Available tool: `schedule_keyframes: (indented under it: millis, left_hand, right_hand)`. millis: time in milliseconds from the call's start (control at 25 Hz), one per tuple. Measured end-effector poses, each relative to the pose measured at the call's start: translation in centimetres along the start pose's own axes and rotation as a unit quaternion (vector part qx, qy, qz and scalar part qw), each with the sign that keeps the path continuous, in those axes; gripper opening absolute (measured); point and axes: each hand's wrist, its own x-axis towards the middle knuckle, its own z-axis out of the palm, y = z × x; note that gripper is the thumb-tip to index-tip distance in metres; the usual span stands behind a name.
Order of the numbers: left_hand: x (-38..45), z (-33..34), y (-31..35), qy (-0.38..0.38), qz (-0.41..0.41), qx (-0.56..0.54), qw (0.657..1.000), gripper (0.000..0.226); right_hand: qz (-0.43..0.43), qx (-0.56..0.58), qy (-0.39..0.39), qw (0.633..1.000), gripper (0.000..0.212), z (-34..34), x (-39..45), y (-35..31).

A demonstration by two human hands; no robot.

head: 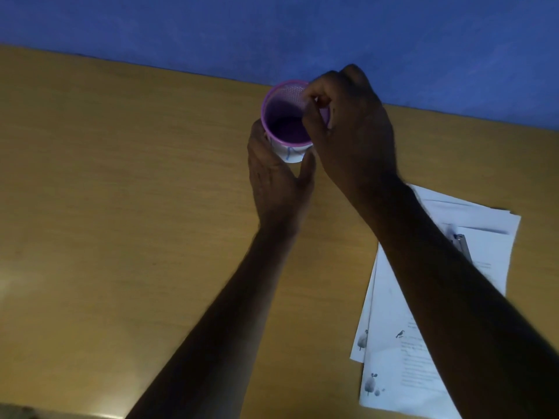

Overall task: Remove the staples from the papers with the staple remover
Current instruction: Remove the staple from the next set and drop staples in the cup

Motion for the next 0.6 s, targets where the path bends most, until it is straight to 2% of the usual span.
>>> schedule_keyframes:
  millis: [120,240,320,440,520,600]
  left_hand:
    - [-1.7,-0.5,0.4,0.013,-0.019,0.038,0.999,0.079]
    - [-5.4,-0.8,1.4,0.004,-0.042,0.077,0.996,0.076]
    - [-8.4,-0.3,3.1,-0.068,-0.033,0.080,0.994,0.068]
    - [-12.7,1.5,6.0,-0.208,0.047,0.117,0.970,0.053]
    - [-14.7,3.1,7.3,-0.281,0.094,0.141,0.945,0.056]
    - [-15.5,4.3,7.4,-0.313,0.128,0.170,0.926,0.062]
  right_hand:
    - [0.037,0.039,0.054,0.997,0.018,-1.5,-2.6,0.6]
    - [0.113,0.050,0.071,0.990,0.012,-3.5,-8.1,2.8]
    - [0.186,0.030,0.077,0.979,0.014,-4.6,-12.3,4.8]
    - [0.268,-0.045,0.097,0.958,0.024,-5.6,-18.0,7.6]
    - [0.290,-0.105,0.101,0.946,0.031,-6.5,-20.8,9.3]
    - [0.317,-0.129,0.078,0.936,0.041,-7.2,-22.5,10.5]
